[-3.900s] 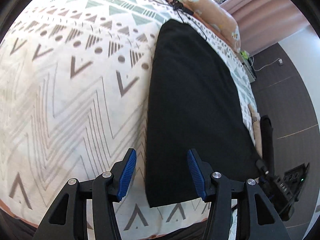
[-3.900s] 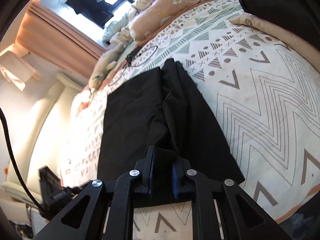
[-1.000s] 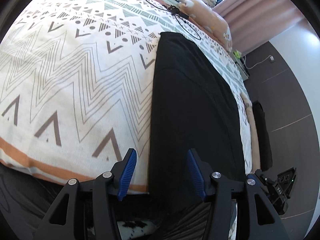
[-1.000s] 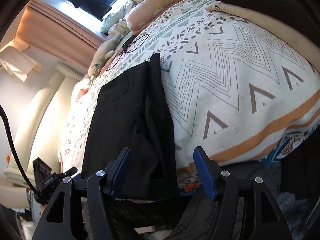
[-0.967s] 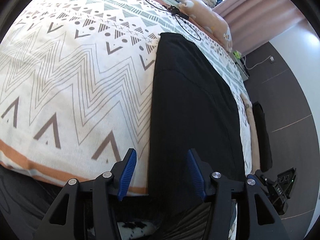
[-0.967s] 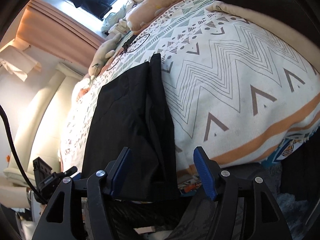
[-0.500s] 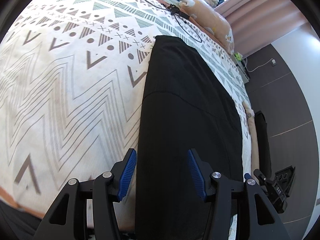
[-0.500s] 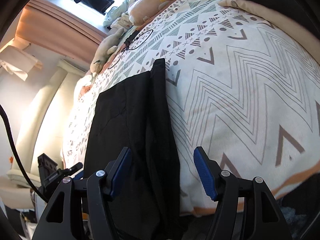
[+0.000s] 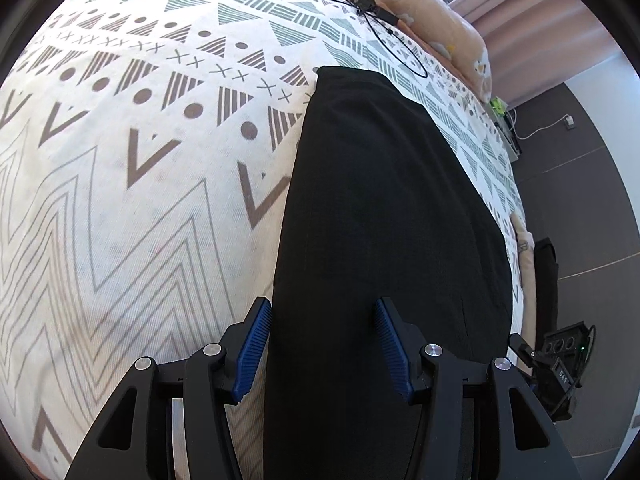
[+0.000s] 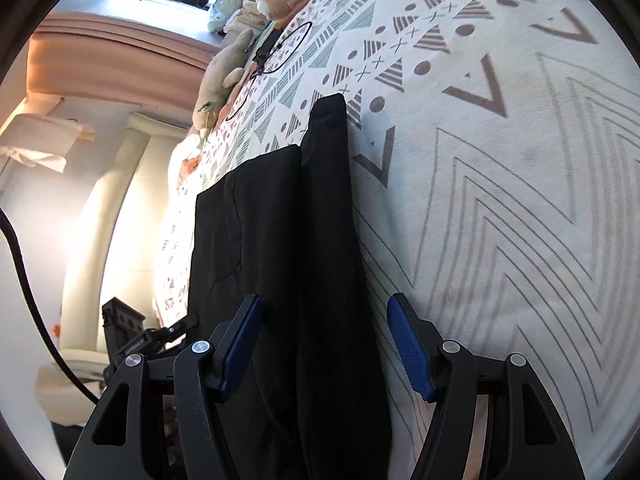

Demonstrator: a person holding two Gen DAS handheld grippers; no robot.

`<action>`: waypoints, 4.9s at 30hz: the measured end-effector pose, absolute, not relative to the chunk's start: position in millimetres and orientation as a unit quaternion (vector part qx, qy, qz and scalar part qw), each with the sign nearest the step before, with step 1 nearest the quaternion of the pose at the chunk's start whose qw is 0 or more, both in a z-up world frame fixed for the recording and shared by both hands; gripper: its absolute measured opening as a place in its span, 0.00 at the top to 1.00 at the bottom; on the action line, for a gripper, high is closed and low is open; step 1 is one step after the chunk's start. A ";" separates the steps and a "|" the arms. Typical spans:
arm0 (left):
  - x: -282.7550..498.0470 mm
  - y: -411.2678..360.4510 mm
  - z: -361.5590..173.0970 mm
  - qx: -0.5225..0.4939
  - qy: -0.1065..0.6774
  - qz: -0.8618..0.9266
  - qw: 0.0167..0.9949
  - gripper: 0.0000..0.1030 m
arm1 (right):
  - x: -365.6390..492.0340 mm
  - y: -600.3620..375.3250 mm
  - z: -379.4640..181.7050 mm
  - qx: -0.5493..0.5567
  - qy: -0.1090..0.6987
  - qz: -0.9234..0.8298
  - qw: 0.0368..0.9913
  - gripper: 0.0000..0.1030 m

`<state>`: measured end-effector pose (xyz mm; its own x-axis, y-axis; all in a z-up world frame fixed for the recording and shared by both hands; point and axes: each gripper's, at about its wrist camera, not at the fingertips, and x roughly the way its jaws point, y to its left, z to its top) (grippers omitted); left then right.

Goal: Fold large clothes
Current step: 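Slide both grippers under the folded jacket's end and close on it, then lift the folded jacket off the bed with both grippers, then carry the held jacket with both grippers toward the clothes stack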

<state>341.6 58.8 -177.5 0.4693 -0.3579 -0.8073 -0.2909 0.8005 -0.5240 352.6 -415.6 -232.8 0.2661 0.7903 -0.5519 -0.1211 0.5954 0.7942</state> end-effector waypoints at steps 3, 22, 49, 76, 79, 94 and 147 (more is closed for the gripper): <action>354.1 61.0 -179.5 -0.312 0.519 -0.018 0.795 0.47 | 364.6 -410.2 -236.8 0.326 0.525 0.322 0.718 0.37; 442.5 73.8 -189.6 -0.310 0.528 -0.007 0.791 0.45 | 421.2 -356.5 -235.0 0.299 0.548 0.364 0.691 0.43; 357.3 43.0 -51.0 -0.262 0.401 -0.032 0.877 0.83 | 331.4 -365.2 -112.8 0.258 0.415 0.388 0.781 0.86; 239.8 -43.0 102.3 -0.242 0.272 -0.113 0.925 0.85 | 222.0 -452.4 47.6 0.203 0.253 0.404 0.855 0.86; 241.7 -70.8 118.5 -0.238 0.266 -0.140 0.923 0.84 | 217.1 -486.6 64.0 0.196 0.235 0.385 0.871 0.86; 261.8 -238.2 157.1 -0.220 0.283 -0.248 0.900 0.84 | 174.1 -652.0 104.7 0.202 0.183 0.276 0.922 0.87; 586.2 -430.3 -64.8 -0.151 0.513 -0.226 0.814 0.47 | 400.2 -849.2 -88.3 0.218 0.420 -0.063 0.879 0.46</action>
